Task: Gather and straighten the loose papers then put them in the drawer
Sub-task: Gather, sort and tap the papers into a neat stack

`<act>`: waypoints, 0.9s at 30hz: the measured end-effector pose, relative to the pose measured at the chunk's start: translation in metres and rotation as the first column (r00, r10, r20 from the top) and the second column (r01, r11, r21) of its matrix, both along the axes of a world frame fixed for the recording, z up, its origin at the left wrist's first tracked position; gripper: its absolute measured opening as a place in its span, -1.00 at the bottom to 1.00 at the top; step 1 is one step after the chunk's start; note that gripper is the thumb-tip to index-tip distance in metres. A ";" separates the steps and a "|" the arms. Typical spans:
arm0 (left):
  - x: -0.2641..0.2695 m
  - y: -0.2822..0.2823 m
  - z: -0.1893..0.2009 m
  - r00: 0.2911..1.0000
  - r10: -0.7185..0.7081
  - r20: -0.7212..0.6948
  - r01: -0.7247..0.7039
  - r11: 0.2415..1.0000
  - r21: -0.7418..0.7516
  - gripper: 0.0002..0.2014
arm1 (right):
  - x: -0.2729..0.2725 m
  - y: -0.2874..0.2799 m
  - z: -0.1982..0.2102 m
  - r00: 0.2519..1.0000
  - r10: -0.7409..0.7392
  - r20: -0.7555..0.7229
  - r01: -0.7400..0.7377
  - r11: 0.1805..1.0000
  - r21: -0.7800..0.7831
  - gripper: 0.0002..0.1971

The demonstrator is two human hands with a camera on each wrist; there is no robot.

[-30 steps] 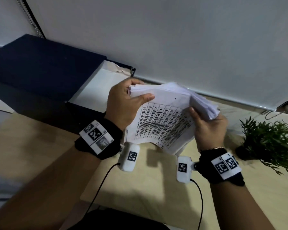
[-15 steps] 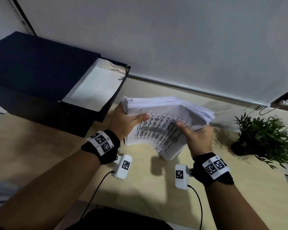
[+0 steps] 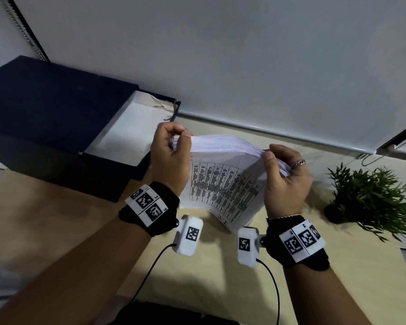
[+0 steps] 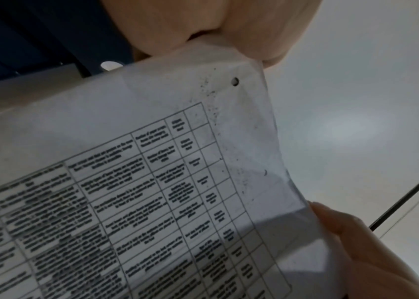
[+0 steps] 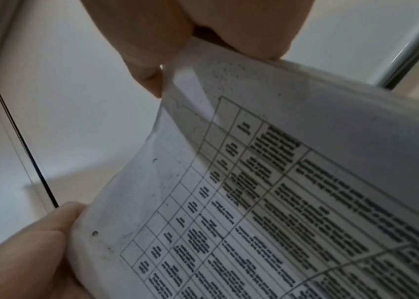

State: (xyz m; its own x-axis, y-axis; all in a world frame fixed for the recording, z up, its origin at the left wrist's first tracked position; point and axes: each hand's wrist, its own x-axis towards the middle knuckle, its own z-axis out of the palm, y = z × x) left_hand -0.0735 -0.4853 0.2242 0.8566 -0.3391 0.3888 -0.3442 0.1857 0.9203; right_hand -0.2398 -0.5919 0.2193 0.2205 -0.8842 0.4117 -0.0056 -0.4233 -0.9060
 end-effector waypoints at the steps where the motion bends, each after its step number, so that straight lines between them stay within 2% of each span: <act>1: 0.000 -0.001 0.001 1.000 0.001 -0.007 -0.001 1.000 -0.018 -0.87 | 0.000 0.000 0.000 1.000 -0.004 0.007 0.004 1.000 0.011 -0.86; 5: -0.002 -0.007 0.004 0.997 -0.070 -0.022 0.070 0.997 -0.013 -0.78 | -0.001 0.003 0.002 1.000 0.004 0.023 -0.005 0.998 0.061 -0.79; 8: -0.001 -0.009 0.003 0.998 -0.049 -0.043 0.050 0.999 0.016 -0.73 | -0.005 0.007 0.001 0.995 0.077 0.061 -0.084 0.989 0.125 -0.54; 11: 0.006 -0.009 0.003 0.993 -0.049 -0.105 0.044 0.998 -0.042 -0.75 | -0.011 0.010 -0.001 0.995 0.098 0.019 -0.100 0.988 0.118 -0.37; 14: 0.005 -0.007 0.006 0.997 -0.082 -0.001 0.082 0.996 0.031 -0.87 | -0.012 0.015 0.002 0.990 0.141 0.009 -0.141 0.986 0.091 -0.34; 16: 0.006 -0.007 0.004 0.997 -0.061 0.046 0.057 0.994 0.089 -0.88 | -0.012 0.017 0.004 0.988 0.151 0.005 -0.151 0.985 0.087 -0.33; 20: 0.011 -0.008 0.005 0.999 0.000 -0.053 0.004 0.998 0.067 -0.70 | -0.012 0.012 -0.004 0.988 0.153 0.025 -0.155 0.982 0.111 -0.29; 22: 0.013 -0.007 0.005 0.994 -0.039 -0.104 0.043 0.998 0.037 -0.69 | -0.011 0.009 -0.010 0.988 0.152 0.020 -0.153 0.977 0.149 -0.32; 24: 0.017 -0.003 0.003 0.973 -0.180 -0.146 0.180 0.984 -0.019 -0.69 | -0.010 0.006 -0.017 0.990 0.144 0.002 -0.142 0.974 0.176 -0.50; 25: 0.019 0.000 0.000 0.960 -0.250 -0.125 0.251 0.968 -0.007 -0.60 | -0.009 0.004 -0.018 0.990 0.140 -0.003 -0.137 0.976 0.172 -0.60; 27: 0.020 0.006 -0.002 0.943 -0.331 -0.040 0.333 0.933 0.136 -0.41 | -0.007 -0.003 -0.020 0.991 0.136 -0.007 -0.133 0.978 0.161 -0.70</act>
State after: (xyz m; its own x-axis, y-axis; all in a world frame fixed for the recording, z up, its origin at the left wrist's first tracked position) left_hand -0.0539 -0.4788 0.2217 0.6919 -0.6545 0.3049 -0.2698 0.1573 0.9500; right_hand -0.2471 -0.5950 0.1997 0.3482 -0.8999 0.2624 0.0244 -0.2712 -0.9622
